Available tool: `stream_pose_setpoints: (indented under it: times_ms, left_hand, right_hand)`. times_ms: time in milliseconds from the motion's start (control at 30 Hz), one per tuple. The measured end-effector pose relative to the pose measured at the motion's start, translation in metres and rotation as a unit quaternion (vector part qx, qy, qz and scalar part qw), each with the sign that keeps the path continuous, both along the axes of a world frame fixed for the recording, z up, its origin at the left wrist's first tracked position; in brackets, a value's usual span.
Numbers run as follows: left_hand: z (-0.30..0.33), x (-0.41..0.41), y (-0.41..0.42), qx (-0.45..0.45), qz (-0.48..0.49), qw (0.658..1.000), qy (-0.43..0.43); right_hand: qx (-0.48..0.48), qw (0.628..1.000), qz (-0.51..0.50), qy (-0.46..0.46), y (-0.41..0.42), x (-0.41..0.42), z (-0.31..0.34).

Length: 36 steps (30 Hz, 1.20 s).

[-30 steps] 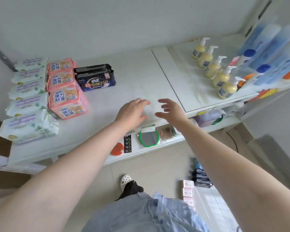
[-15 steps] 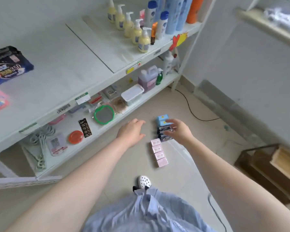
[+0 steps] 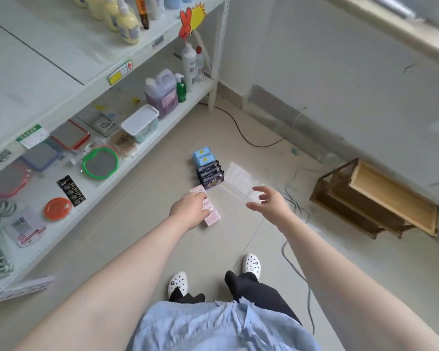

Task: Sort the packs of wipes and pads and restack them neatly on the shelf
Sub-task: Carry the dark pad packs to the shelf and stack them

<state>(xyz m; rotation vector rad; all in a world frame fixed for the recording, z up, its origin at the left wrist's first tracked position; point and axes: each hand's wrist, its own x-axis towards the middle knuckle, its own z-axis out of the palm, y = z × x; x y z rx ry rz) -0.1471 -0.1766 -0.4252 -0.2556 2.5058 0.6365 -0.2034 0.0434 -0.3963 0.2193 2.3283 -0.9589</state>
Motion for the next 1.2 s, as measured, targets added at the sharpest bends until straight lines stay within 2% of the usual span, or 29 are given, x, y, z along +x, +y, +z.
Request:
stream_pose_setpoints:
  times_ms: [167,367,533,800,1067,1200]
  left_hand:
    - [-0.013,-0.059,0.065,0.002,0.022,1.000,-0.014]
    - [-0.033,-0.115,0.157,0.075,0.150,0.984,-0.063]
    - [-0.036,-0.146,0.189,0.107,0.238,0.963,-0.062]
    - [-0.057,-0.207,0.145,0.094,0.378,0.918,-0.077]
    - [-0.078,-0.307,0.100,0.100,0.401,0.905,-0.100]
    - [-0.092,-0.345,0.087,0.150,0.456,0.873,-0.090]
  right_hand:
    - [-0.015,1.000,0.015,-0.004,0.057,-0.050,-0.004]
    - [-0.002,0.998,0.052,-0.018,0.144,-0.139,-0.005]
    - [0.024,0.994,0.102,-0.028,0.176,-0.208,-0.010]
    - [-0.016,0.983,0.174,-0.050,0.114,-0.307,-0.032]
    - [-0.041,0.982,0.160,-0.094,0.054,-0.406,-0.059]
    - [-0.048,0.974,0.181,-0.124,0.023,-0.443,-0.078]
